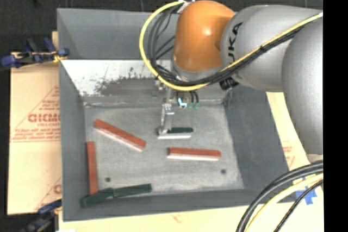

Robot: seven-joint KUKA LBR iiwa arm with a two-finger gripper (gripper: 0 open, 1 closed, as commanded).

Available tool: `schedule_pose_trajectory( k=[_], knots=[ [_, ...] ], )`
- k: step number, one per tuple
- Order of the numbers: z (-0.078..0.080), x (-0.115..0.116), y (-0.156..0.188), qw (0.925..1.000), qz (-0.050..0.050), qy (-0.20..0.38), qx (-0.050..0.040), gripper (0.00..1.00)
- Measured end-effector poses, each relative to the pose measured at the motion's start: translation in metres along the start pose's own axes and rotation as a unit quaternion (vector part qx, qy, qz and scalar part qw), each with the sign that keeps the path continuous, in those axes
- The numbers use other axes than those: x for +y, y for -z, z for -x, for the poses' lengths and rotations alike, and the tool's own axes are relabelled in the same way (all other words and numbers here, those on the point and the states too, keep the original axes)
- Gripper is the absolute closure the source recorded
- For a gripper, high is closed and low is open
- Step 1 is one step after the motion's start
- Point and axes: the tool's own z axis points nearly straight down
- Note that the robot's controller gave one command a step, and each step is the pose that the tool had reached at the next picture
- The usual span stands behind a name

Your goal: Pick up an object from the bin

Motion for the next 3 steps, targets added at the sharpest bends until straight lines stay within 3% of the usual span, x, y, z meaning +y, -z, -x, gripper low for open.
schedule_pose_trajectory(
  k=[1, 2, 3],
  knots=[
    [0.002, 0.000, 0.005, 1.0000, 0.000, -0.001, -0.0040, 0.00],
    [-0.041, 0.004, -0.040, 1.0000, 0.000, -0.002, -0.0057, 0.00],
    [-0.048, 0.049, -0.055, 0.9977, -0.001, -0.068, -0.0024, 0.00]
  ],
)
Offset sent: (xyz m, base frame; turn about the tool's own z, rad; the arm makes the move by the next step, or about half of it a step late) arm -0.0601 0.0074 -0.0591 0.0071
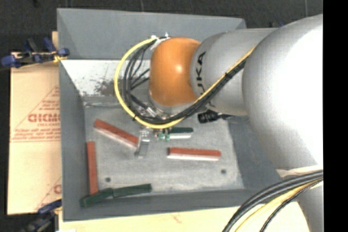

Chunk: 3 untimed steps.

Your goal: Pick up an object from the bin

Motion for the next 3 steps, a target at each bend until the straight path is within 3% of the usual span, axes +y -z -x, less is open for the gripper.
schedule_pose_trajectory(
  k=[1, 3],
  knots=[
    [-0.0107, -0.0171, -0.0443, 1.0000, 0.001, 0.007, -0.0007, 1.00],
    [-0.0121, -0.0172, -0.0421, 1.0000, 0.001, 0.009, 0.0000, 1.00]
  ],
)
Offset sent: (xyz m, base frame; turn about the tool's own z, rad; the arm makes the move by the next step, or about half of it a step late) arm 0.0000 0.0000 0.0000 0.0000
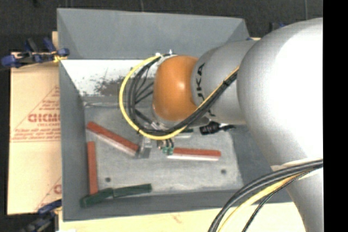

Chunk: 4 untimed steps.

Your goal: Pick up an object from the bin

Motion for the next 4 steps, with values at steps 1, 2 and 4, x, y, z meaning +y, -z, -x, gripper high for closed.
schedule_pose_trajectory(
  k=[1, 2, 4],
  knots=[
    [-0.021, -0.003, 0.030, 0.9932, 0.000, 0.116, -0.0013, 1.00],
    [-0.029, 0.072, 0.005, 0.9986, 0.001, -0.054, -0.0011, 0.00],
    [-0.017, 0.075, 0.025, 0.9997, -0.001, -0.023, 0.0005, 0.00]
  ],
)
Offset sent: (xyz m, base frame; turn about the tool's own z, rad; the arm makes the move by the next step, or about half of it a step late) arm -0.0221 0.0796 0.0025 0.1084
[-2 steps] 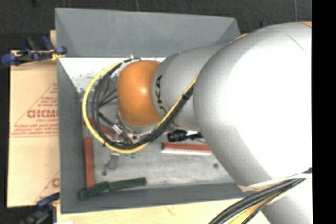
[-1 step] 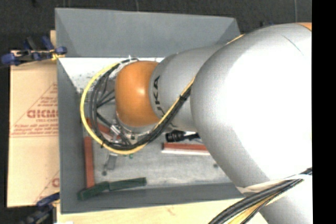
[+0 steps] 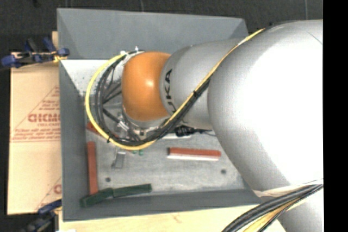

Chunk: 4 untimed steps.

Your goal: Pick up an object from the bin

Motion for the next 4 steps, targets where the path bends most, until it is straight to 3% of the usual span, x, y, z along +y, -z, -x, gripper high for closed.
schedule_pose_trajectory(
  k=[1, 2, 3, 4],
  knots=[
    [0.036, -0.012, -0.002, 0.9999, 0.002, -0.014, -0.0033, 0.00],
    [0.044, -0.062, 0.028, 0.9999, -0.001, -0.016, 0.0031, 0.00],
    [0.051, -0.047, 0.023, 0.9998, 0.000, 0.019, -0.0073, 0.00],
    [0.035, -0.017, -0.011, 0.9999, 0.002, -0.010, -0.0009, 0.00]
  ],
)
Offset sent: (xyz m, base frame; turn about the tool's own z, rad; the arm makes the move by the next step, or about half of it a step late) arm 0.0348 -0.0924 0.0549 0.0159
